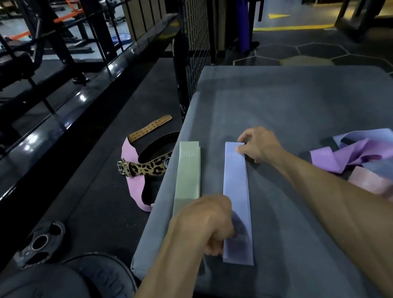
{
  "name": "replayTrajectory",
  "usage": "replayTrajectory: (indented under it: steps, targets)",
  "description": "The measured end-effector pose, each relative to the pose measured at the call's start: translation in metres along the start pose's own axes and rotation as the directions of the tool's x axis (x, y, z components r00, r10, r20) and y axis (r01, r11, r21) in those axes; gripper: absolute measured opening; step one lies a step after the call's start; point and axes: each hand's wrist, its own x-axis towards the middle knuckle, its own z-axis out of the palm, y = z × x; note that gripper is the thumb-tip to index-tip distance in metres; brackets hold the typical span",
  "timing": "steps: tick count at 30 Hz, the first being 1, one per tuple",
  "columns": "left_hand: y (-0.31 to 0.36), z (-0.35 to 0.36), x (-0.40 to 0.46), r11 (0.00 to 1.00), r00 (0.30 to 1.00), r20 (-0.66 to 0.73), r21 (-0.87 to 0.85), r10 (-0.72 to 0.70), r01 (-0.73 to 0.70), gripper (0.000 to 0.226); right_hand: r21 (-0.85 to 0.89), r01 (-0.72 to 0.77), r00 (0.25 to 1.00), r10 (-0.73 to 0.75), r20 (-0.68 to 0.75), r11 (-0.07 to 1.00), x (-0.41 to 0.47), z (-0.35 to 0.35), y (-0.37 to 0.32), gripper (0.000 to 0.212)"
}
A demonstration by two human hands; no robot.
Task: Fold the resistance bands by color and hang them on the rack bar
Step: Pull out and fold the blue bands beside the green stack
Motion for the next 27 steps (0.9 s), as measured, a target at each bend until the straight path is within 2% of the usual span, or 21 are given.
replayTrajectory:
  steps: [4,11,17,22,23,27]
  targets:
    - [-0.004,0.000,0.001,0.997,1.000,0.008,0.075,-0.015,0.014,0.015,-0.068,0.019,1.000,-0.018,0.016,0.998,0.002,-0.002,-0.006,0.015]
    - [-0.001,0.003,0.001,0.998,0.999,0.030,0.055,0.012,-0.014,0.016,-0.032,0.027,1.000,-0.027,-0.005,0.999,0.006,-0.002,-0.010,0.016]
    - [-0.002,-0.001,0.000,0.996,0.996,-0.088,0.085,0.035,-0.027,0.010,0.032,-0.002,1.000,0.002,0.003,0.999,0.009,0.000,-0.005,0.021]
    - [0.002,0.000,-0.001,0.995,0.995,-0.090,0.093,0.048,-0.040,0.012,0.266,0.031,0.999,-0.020,-0.046,0.963,0.009,0.005,-0.011,0.018]
    - [0.003,-0.001,-0.002,0.994,0.995,-0.091,0.101,0.049,-0.040,0.011,0.245,0.058,0.997,-0.043,-0.065,0.968,0.009,0.005,-0.010,0.017]
    - [0.005,-0.004,-0.006,0.982,0.981,-0.167,0.173,0.099,-0.069,0.015,-0.022,0.120,0.980,-0.122,-0.154,0.992,0.003,-0.019,0.006,0.024]
